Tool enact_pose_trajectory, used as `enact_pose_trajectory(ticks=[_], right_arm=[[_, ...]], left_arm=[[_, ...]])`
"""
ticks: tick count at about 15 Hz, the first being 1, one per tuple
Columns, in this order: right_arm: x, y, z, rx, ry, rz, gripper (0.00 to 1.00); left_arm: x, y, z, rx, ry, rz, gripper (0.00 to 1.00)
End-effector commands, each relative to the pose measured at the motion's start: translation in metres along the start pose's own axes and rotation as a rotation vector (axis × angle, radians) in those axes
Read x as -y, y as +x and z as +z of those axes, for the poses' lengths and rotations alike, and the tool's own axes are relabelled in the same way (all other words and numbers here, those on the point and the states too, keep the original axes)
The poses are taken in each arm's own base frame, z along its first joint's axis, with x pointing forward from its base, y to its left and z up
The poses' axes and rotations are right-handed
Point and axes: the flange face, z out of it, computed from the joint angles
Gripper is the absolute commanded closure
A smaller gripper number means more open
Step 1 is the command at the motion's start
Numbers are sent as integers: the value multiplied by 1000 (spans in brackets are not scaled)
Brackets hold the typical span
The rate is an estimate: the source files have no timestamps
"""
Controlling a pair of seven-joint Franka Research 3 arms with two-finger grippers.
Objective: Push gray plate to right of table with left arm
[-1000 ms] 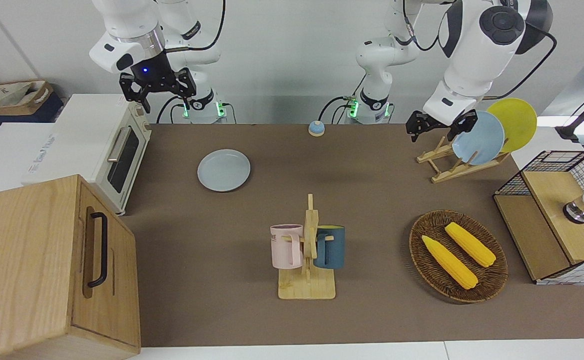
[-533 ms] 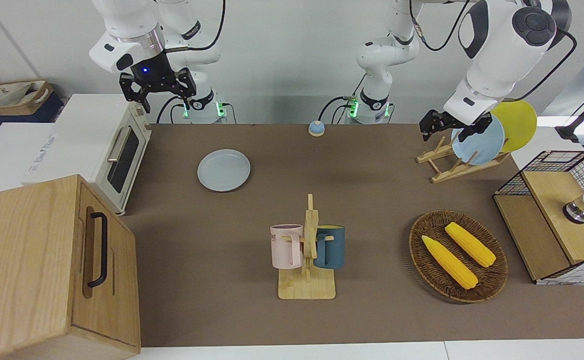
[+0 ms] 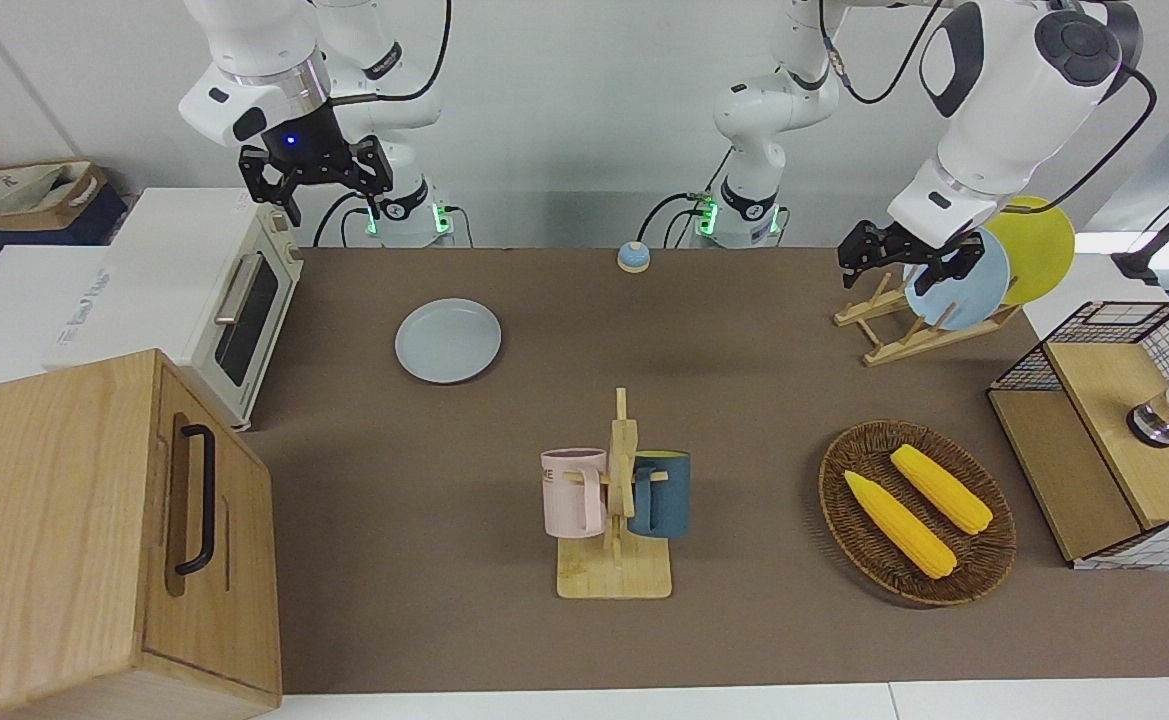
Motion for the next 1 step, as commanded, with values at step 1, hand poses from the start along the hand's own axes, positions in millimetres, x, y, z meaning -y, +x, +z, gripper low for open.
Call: enact_pose_trajectory(ticks=[1], right_arm=[[-1, -4, -4, 2, 9, 5, 17]], left_arm=[[4, -1, 2, -14, -4, 10, 0]])
